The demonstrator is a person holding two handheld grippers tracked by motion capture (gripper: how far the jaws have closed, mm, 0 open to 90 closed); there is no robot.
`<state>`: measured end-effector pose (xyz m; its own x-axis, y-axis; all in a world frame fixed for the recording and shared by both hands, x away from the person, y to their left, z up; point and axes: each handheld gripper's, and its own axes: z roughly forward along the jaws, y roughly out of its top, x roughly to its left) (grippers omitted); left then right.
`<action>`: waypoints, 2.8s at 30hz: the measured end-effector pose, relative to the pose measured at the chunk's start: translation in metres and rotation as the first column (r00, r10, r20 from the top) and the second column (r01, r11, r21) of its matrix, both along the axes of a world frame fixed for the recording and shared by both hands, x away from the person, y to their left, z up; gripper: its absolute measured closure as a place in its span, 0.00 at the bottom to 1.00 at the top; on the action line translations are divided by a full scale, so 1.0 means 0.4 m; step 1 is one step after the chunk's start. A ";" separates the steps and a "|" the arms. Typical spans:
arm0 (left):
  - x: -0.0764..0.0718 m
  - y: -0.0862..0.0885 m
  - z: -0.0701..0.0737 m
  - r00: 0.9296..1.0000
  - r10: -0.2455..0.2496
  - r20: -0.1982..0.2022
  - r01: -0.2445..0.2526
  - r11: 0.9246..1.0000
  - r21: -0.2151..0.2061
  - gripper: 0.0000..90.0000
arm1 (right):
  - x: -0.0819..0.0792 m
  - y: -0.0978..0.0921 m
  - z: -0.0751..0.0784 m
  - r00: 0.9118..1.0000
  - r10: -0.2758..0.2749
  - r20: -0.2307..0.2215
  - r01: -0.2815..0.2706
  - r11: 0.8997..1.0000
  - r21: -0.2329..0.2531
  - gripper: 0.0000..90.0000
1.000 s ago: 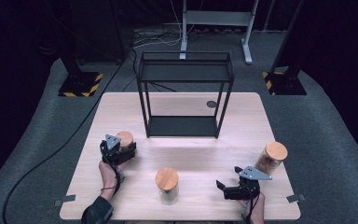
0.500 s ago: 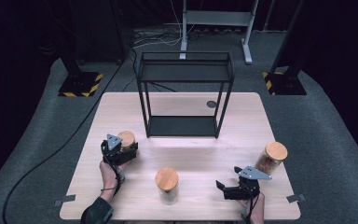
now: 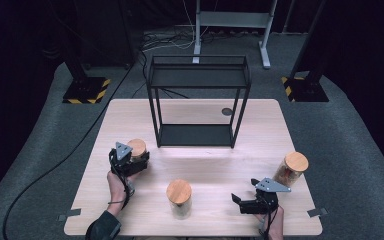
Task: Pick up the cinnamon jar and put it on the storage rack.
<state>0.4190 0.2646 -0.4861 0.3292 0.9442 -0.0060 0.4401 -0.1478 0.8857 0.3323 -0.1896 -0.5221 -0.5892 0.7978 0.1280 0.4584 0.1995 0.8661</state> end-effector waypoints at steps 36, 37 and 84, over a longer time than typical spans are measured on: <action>-0.004 -0.064 0.030 0.995 -0.099 0.001 0.098 0.995 0.033 0.28 | 0.002 0.003 0.000 1.000 0.005 -0.006 -0.005 1.000 -0.008 0.01; -0.004 -0.066 0.030 0.995 -0.102 0.000 0.102 0.994 0.037 0.28 | 0.002 0.003 0.000 1.000 0.006 -0.006 -0.006 1.000 -0.008 0.01; 0.010 -0.159 0.042 0.980 -0.196 -0.011 0.197 0.978 0.068 0.28 | 0.001 0.004 0.000 1.000 0.012 -0.001 -0.012 1.000 -0.009 0.01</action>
